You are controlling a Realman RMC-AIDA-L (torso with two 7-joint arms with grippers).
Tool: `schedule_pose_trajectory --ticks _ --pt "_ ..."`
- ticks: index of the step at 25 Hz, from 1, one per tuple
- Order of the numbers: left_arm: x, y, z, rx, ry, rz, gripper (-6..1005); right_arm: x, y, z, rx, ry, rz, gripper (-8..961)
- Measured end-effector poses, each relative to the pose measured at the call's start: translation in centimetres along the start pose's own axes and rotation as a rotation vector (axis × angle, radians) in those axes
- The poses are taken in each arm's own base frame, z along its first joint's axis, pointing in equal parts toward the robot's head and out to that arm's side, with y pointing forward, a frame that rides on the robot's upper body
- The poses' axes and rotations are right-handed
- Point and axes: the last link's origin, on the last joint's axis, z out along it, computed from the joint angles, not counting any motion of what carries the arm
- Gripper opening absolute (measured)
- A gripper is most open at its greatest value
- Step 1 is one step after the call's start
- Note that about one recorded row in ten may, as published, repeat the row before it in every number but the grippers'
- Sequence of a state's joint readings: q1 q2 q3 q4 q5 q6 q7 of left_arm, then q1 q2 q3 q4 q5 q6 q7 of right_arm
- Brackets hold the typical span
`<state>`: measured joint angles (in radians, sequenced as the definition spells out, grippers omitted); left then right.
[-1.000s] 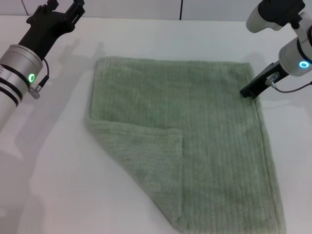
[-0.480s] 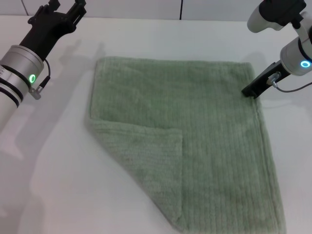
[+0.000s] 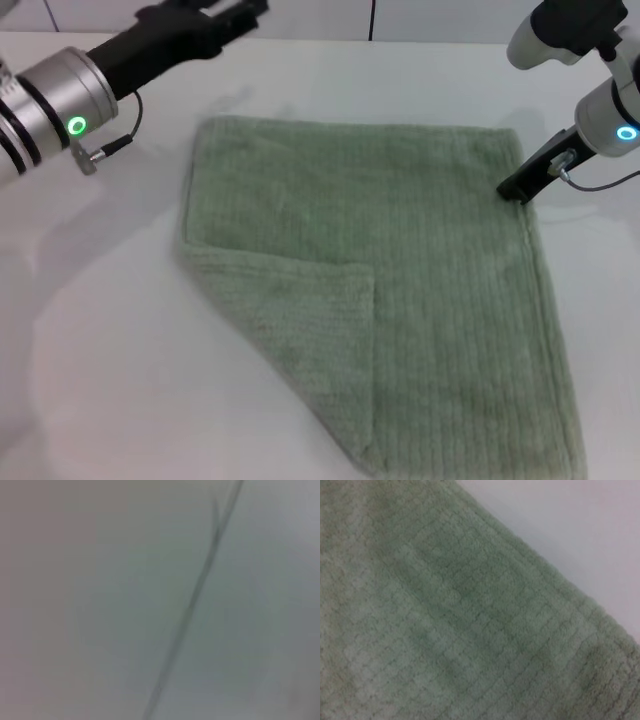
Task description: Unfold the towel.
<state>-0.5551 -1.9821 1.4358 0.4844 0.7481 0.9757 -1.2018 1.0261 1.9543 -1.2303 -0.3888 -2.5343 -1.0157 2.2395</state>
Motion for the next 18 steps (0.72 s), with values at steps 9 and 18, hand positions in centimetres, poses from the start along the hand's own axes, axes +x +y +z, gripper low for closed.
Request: schedule_pose_trajectory --ticks 9,18 --pt "1.8 3.2 0.8 -0.243 -0.375 0.143 756 -0.1 0.0 -0.1 0.003 0.011 -0.012 -1" --pt "-0.3 6.8 0.9 -0.466 -0.726 0.274 757 -0.2 0.0 -0.2 0.004 0.012 -0.015 -1"
